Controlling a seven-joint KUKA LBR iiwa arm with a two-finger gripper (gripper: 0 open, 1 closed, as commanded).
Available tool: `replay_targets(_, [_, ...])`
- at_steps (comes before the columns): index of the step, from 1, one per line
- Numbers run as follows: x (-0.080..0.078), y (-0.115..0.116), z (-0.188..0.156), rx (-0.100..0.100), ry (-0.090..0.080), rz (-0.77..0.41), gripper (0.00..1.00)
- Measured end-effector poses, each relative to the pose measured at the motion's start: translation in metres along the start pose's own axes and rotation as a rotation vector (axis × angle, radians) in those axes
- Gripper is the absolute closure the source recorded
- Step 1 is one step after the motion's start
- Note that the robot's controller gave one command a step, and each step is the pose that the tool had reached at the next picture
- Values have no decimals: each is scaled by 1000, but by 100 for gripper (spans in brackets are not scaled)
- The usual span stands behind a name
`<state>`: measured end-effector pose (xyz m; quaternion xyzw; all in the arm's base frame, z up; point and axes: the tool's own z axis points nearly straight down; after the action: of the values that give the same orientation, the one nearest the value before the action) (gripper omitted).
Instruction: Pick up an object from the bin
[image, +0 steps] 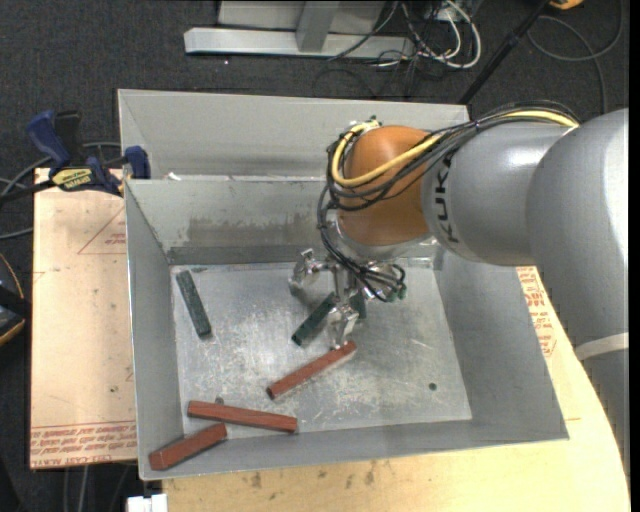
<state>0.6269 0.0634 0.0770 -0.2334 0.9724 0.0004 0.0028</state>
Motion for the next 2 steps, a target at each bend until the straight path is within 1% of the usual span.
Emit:
replay_targets(1, [-1,-1,-5,1,-6,-5,100])
replay_targets(2, [-1,-1,-5,1,-6,-5,100])
